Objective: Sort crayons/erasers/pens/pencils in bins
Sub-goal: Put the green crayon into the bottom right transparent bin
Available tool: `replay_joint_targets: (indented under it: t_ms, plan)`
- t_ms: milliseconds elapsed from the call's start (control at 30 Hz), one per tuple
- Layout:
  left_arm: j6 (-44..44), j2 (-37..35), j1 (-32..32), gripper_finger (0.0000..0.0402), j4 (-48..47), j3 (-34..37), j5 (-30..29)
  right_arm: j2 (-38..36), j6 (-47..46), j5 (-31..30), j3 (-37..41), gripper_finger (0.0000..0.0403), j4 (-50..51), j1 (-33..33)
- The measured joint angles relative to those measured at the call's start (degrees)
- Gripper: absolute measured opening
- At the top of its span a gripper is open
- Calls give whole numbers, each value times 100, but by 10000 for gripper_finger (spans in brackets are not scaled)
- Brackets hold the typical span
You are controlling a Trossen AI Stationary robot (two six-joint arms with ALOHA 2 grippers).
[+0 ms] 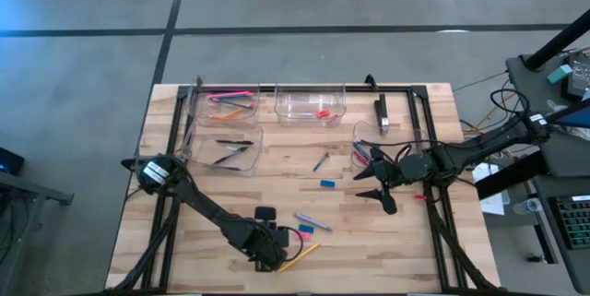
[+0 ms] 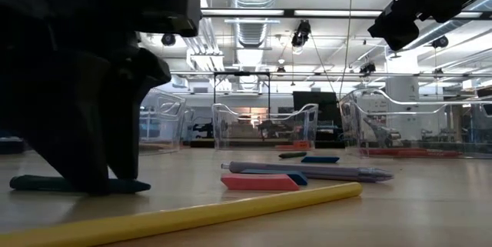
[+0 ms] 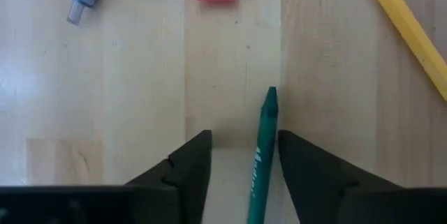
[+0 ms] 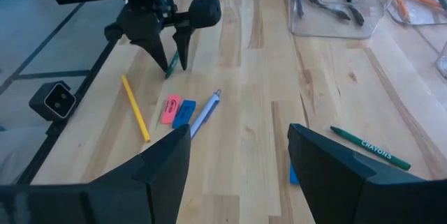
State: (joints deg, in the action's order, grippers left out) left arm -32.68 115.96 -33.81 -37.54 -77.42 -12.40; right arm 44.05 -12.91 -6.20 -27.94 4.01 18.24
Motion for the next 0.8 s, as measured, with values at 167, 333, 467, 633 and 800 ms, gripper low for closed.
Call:
replay_joint_targets:
  t_ms: [167, 333, 467, 633, 800]
  plan:
    - [3, 6, 7, 86, -217, 246, 163, 0, -2, 2, 0, 228, 2, 0]
    - [14, 13, 13, 14, -190, 386, 175, 0, -1, 4, 0, 228, 7, 0]
    - [14, 4, 40, 11, -199, 368, 183, 0, -20, 7, 0, 228, 7, 2]
    - [84, -167, 153, 6, -315, 188, 185, 0, -20, 7, 0, 228, 4, 0]
    - [334, -533, 287, 4, -298, 137, -508, 0, -20, 11, 0, 228, 1, 0]
